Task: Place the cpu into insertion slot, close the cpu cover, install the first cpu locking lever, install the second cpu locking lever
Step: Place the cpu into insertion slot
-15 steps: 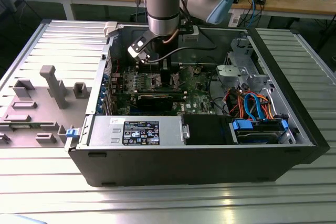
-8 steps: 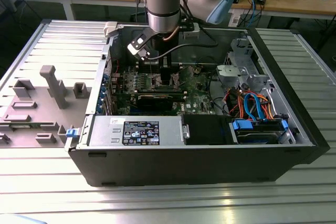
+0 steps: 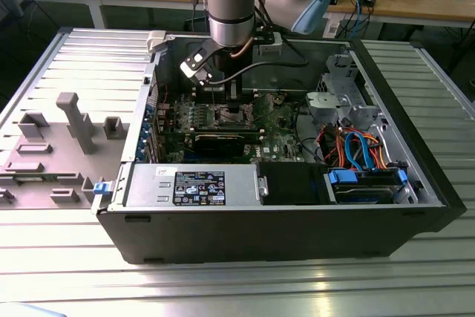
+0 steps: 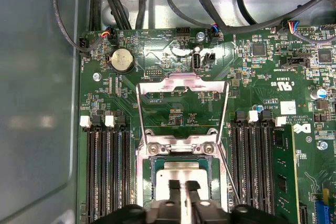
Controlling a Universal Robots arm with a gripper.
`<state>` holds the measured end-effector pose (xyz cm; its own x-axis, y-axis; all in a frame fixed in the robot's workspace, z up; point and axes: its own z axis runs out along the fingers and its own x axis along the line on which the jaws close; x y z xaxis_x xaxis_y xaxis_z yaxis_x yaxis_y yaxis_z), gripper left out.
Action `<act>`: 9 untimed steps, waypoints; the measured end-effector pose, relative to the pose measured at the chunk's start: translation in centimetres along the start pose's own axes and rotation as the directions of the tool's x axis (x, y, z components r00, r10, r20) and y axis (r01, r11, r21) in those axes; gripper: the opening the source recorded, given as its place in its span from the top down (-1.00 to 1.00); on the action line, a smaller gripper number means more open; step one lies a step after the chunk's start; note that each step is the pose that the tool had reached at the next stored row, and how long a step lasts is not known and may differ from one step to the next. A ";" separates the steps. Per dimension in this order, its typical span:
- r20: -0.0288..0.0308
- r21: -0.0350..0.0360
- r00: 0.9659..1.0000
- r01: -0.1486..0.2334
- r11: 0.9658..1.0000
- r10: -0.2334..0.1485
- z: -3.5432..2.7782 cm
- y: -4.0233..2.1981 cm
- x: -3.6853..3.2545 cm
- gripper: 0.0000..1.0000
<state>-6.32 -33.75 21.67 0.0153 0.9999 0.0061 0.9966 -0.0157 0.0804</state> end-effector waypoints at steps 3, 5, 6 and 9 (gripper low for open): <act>0.000 0.000 1.000 0.000 1.000 0.000 0.00 0.00 0.00 0.79; 0.000 0.000 1.000 0.000 1.000 0.000 0.00 0.00 0.00 0.79; 0.000 0.000 1.000 0.000 1.000 0.000 0.00 0.00 0.00 0.79; 0.000 0.000 1.000 0.000 1.000 0.000 0.00 0.00 0.00 0.79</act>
<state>-6.32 -33.75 21.67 0.0153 0.9999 0.0061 0.9967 -0.0157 0.0802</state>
